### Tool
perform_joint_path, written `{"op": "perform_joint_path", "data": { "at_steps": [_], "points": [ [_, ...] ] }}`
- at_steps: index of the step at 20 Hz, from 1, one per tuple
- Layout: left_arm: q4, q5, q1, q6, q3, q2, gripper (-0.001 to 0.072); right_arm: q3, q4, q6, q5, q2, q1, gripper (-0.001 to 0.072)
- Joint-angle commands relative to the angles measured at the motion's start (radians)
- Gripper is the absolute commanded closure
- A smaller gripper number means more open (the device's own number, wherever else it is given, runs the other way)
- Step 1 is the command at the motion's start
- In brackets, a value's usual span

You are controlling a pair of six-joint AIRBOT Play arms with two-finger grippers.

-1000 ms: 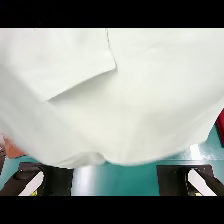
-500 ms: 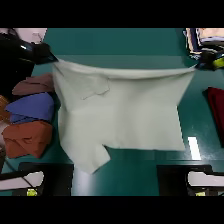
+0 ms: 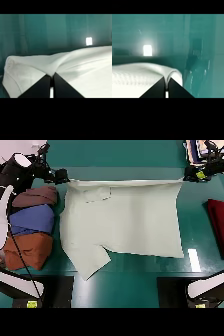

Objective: Fold the shirts.

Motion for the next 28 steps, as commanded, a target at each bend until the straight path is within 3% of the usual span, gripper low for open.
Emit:
{"op": "perform_joint_path", "data": {
  "at_steps": [1, 6, 9, 10, 11, 16, 18, 23, 28],
  "points": [
    [0.041, -0.173, -0.002, 0.003, 0.011, -0.013, 0.0686, -0.002, -0.003, -0.003, 0.119, -0.014, 0.000, 0.0696],
    [0.138, -0.245, -0.010, -0.027, -0.072, -0.010, 0.0686, -0.291, -0.008, 0.002, 0.074, 0.080, 0.015, 0.0696],
    [0.148, -0.260, -0.010, -0.097, -0.149, -0.010, 0.0682, -0.425, -0.006, 0.002, 0.006, 0.145, 0.014, 0.0675],
    [0.155, -0.270, -0.010, -0.102, -0.165, -0.010, 0.0486, -0.449, 0.001, 0.002, 0.002, 0.161, 0.014, 0.0467],
    [0.166, -0.280, -0.010, -0.116, -0.172, -0.009, 0.0258, -0.465, 0.000, 0.002, 0.003, 0.175, 0.014, 0.0323],
    [0.282, -0.314, -0.010, -0.122, -0.262, 0.177, 0.0281, -0.581, -0.007, 0.001, 0.028, 0.345, -0.011, 0.0325],
    [0.283, -0.314, -0.010, -0.131, -0.401, 0.330, 0.0282, -0.663, -0.006, 0.001, 0.037, 0.444, -0.031, 0.0325],
    [0.264, -0.275, -0.010, -0.258, -0.903, 0.750, 0.0281, -0.808, 0.002, 0.001, 0.016, 0.623, -0.054, 0.0326],
    [0.113, -0.230, -0.010, -0.305, -1.204, 0.919, 0.0281, -0.832, 0.002, 0.001, -0.016, 0.676, -0.053, 0.0326]
  ]
}}
